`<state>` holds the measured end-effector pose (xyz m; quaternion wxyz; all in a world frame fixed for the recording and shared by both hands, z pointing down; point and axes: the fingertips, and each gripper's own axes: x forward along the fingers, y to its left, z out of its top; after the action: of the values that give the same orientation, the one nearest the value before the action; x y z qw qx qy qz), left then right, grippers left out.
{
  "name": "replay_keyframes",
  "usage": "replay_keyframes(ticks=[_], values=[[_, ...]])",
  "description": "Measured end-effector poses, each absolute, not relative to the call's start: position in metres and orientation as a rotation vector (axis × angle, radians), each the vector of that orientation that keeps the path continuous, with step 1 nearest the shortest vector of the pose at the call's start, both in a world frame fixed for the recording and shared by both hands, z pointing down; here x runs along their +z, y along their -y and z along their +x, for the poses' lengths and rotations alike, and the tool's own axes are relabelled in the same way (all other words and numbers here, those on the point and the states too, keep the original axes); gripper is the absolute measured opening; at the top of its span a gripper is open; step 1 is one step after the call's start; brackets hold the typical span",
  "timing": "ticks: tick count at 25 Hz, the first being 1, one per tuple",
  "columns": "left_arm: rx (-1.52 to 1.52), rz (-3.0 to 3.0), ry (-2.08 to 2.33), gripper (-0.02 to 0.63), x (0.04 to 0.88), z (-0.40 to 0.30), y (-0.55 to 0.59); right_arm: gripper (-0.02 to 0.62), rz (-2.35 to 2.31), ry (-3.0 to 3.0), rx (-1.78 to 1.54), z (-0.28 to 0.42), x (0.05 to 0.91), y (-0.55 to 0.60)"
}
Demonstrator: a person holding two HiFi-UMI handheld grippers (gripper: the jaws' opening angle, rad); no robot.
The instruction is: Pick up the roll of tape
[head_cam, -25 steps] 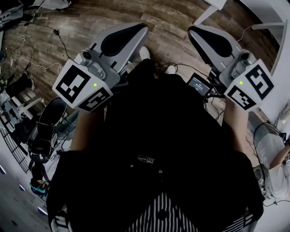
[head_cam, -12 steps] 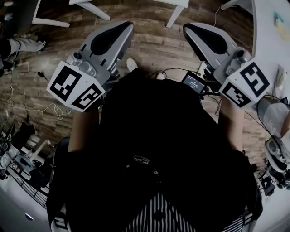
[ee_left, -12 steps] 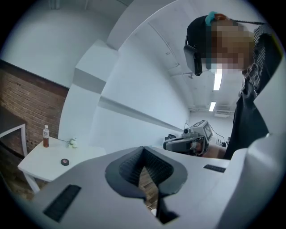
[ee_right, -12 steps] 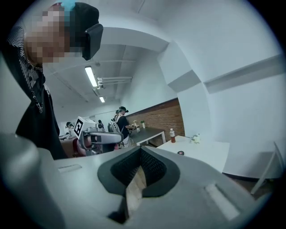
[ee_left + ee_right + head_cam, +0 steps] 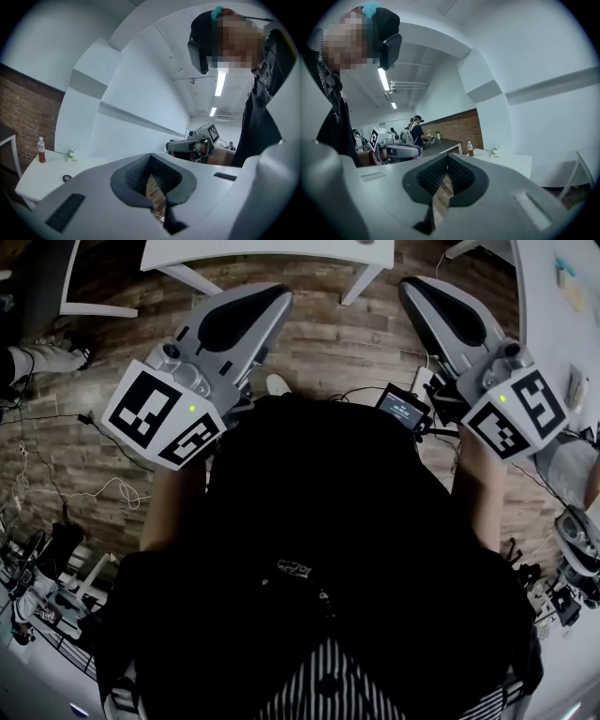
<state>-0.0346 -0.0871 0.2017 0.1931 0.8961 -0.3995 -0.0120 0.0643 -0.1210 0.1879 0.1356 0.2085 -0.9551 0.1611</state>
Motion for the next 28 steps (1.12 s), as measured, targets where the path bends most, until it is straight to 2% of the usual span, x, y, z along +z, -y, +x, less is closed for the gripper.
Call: replay_keyframes(ticks=[10, 15, 21, 28], values=[[-0.049, 2.491, 1.153, 0.006, 0.226, -0.033, 0.052, 0.005, 0.565, 2.738, 0.480, 0.061, 0.217, 0.090], [-0.093, 2.473, 1.220, 0.006, 0.217, -0.066, 0.034, 0.005, 0.447, 2.800, 0.547, 0.015, 0.199, 0.069], [-0.074, 2.474, 1.238, 0.006, 0.222, 0.024, -0.032, 0.005, 0.419, 2.824, 0.535, 0.103, 0.203, 0.015], [-0.086, 2.417, 1.347, 0.006, 0.226, 0.023, -0.035, 0.005, 0.314, 2.844, 0.513, 0.100, 0.209, 0.026]])
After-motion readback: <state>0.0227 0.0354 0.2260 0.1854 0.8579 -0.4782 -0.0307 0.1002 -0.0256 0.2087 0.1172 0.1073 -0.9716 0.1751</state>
